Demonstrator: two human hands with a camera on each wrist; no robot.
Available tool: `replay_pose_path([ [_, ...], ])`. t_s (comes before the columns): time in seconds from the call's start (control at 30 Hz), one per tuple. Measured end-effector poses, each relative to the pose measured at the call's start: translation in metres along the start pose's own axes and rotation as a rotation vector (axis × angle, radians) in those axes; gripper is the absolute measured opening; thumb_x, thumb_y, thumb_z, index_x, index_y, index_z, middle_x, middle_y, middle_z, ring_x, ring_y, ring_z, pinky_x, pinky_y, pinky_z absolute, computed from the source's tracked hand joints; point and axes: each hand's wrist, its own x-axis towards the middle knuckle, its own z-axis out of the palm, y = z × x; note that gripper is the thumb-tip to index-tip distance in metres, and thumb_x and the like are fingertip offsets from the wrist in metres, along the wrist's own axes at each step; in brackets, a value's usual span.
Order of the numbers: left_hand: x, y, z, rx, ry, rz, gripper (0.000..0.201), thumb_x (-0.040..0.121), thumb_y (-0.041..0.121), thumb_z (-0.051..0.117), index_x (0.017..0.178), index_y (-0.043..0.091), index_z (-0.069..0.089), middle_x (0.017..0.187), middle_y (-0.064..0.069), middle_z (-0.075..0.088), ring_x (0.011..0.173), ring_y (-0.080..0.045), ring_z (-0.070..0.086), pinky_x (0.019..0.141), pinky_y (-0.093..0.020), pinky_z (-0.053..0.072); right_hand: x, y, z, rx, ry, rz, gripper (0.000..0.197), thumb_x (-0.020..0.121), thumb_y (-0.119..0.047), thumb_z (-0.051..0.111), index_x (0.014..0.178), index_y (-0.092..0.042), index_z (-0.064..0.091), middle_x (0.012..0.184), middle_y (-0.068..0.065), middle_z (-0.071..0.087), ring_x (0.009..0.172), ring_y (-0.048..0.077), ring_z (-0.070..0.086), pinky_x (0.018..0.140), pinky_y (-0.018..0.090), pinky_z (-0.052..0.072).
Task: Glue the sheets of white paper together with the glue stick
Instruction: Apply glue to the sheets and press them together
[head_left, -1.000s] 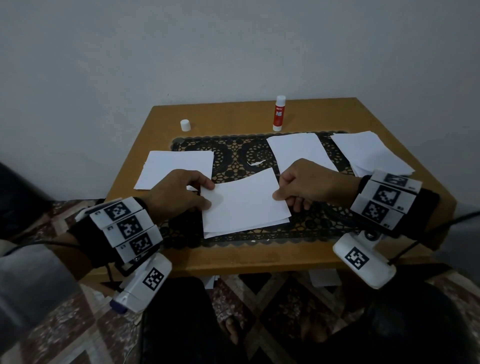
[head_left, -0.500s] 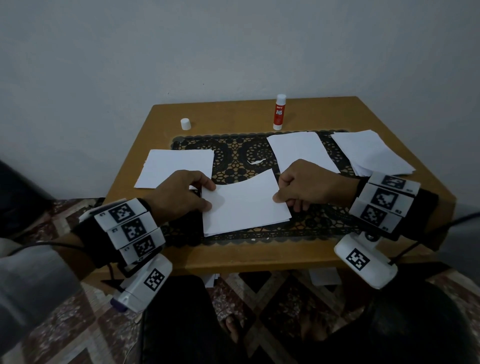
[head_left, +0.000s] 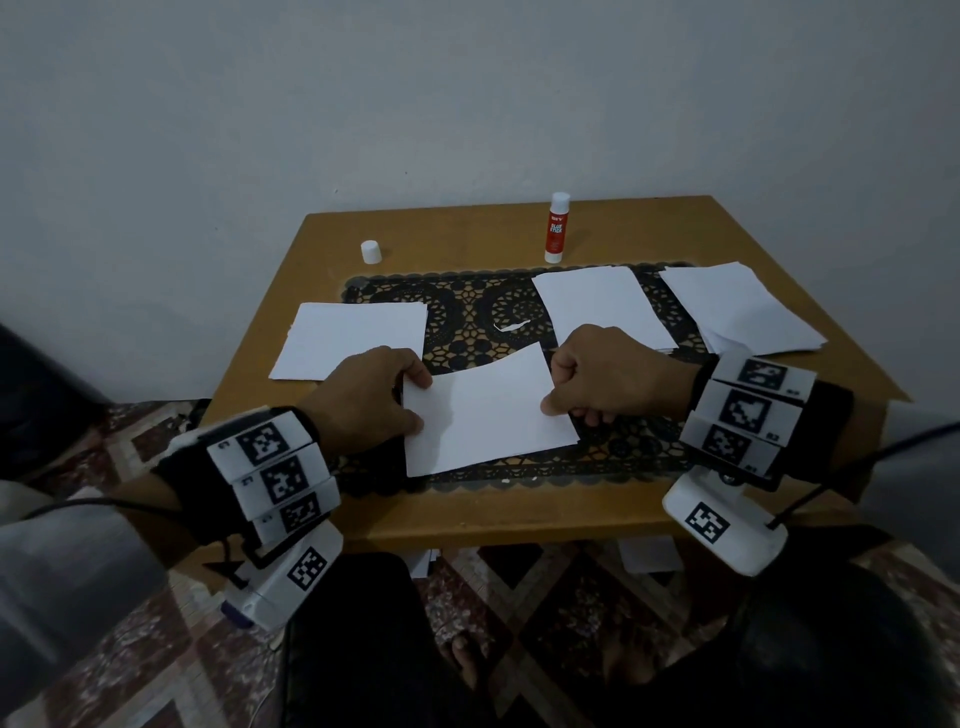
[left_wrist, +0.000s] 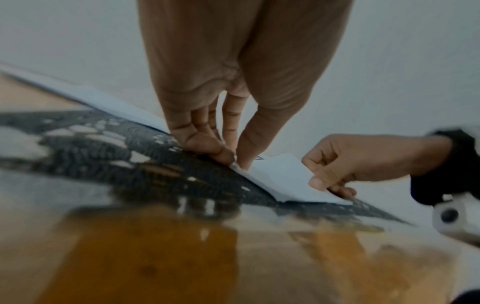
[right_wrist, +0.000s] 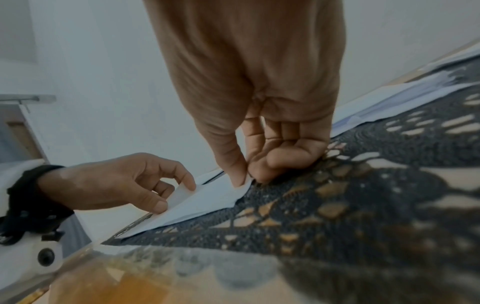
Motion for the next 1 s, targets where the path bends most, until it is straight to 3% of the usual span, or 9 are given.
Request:
replay_pose_path([
  [0.07, -0.005, 0.008, 0.0, 0.162, 0.008, 0.022, 0.042, 0.082, 0.023, 0.072, 0.121, 0.023, 0.055, 0.126, -0.005, 0.042, 0.096, -0.017, 0.046, 0.085, -0.025, 0.041, -0.001, -0.003, -0.002, -0.125, 0.011, 0.01, 0.028, 0.082, -0.029, 0.076, 0.075, -0.009, 0.057, 0.076, 0.01, 0.068, 0.059, 0.017, 0.061, 0.053, 0.023, 0.047],
  [0.17, -0.019, 0.019, 0.0, 0.443, 0.062, 0.139, 0.052, 0.088, 0.034, 0.063, 0.135, 0.024, 0.045, 0.144, -0.009, 0.027, 0.124, -0.026, 0.038, 0.101, -0.036, 0.04, -0.011, -0.008, -0.002, -0.397, 0.102, -0.006, 0.039, 0.082, -0.045, 0.07, 0.098, -0.014, 0.051, 0.099, 0.005, 0.06, 0.083, 0.018, 0.054, 0.066, 0.03, 0.042],
  [0.23, -0.027, 0.023, 0.005, 0.579, -0.059, 0.227, 0.062, 0.095, 0.042, 0.049, 0.149, 0.023, 0.024, 0.156, -0.01, 0.009, 0.141, -0.03, 0.016, 0.112, -0.044, 0.029, -0.022, -0.015, 0.006, -0.561, 0.105, -0.159, 0.053, 0.089, -0.052, 0.058, 0.124, -0.013, 0.046, 0.127, 0.009, 0.051, 0.111, 0.024, 0.048, 0.089, 0.037, 0.044],
  [0.33, -0.033, 0.024, 0.016, 0.647, -0.331, 0.201, 0.069, 0.1, 0.046, 0.026, 0.151, 0.017, -0.01, 0.158, -0.012, -0.017, 0.146, -0.029, -0.011, 0.119, -0.047, 0.008, -0.043, -0.026, 0.03, -0.672, -0.215, -0.339, 0.088, 0.093, -0.065, 0.035, 0.152, -0.005, 0.011, 0.16, 0.015, 0.008, 0.147, 0.029, 0.008, 0.12, 0.043, 0.016],
  [0.43, -0.031, 0.021, 0.019, 0.651, -0.396, 0.168, 0.069, 0.1, 0.047, 0.018, 0.149, 0.016, -0.02, 0.155, -0.012, -0.024, 0.145, -0.028, -0.018, 0.12, -0.044, 0.001, -0.036, -0.023, 0.038, -0.719, -0.368, -0.326, 0.1, 0.088, -0.073, 0.022, 0.151, -0.004, -0.014, 0.158, 0.015, -0.022, 0.147, 0.026, -0.018, 0.122, 0.04, -0.002],
  [0.57, -0.032, 0.023, 0.017, 0.666, -0.417, 0.144, 0.07, 0.1, 0.048, 0.016, 0.148, 0.012, -0.021, 0.155, -0.01, -0.025, 0.145, -0.026, -0.018, 0.12, -0.044, 0.001, -0.012, -0.028, 0.028, -0.695, -0.303, -0.249, 0.099, 0.09, -0.072, 0.019, 0.15, 0.0, -0.013, 0.158, 0.018, -0.018, 0.148, 0.029, -0.015, 0.122, 0.042, 0.002],
  [0.7, -0.033, 0.023, 0.017, 0.672, -0.421, 0.149, 0.07, 0.1, 0.048, 0.014, 0.148, 0.011, -0.02, 0.155, -0.01, -0.025, 0.145, -0.026, -0.018, 0.119, -0.047, 0.003, -0.022, -0.035, 0.043, -0.699, -0.43, -0.373, 0.1, 0.088, -0.074, 0.019, 0.149, -0.004, -0.018, 0.157, 0.014, -0.025, 0.146, 0.025, -0.021, 0.122, 0.04, -0.001],
  [0.9, -0.034, 0.026, 0.016, 0.619, -0.43, 0.128, 0.071, 0.1, 0.048, 0.016, 0.147, 0.011, -0.022, 0.155, -0.008, -0.027, 0.145, -0.024, -0.019, 0.12, -0.045, 0.001, -0.015, -0.032, 0.033, -0.679, -0.354, -0.291, 0.101, 0.088, -0.074, 0.02, 0.15, -0.004, -0.018, 0.157, 0.014, -0.025, 0.146, 0.026, -0.02, 0.122, 0.039, -0.001],
  [1.0, -0.034, 0.028, 0.009, 0.508, -0.423, 0.094, 0.074, 0.101, 0.041, 0.027, 0.146, 0.01, -0.024, 0.158, -0.009, -0.016, 0.147, -0.026, 0.0, 0.119, -0.039, 0.012, -0.032, -0.032, 0.041, -0.711, -0.434, -0.399, 0.099, 0.087, -0.074, 0.019, 0.149, -0.007, -0.019, 0.156, 0.011, -0.027, 0.146, 0.023, -0.022, 0.122, 0.037, -0.003],
])
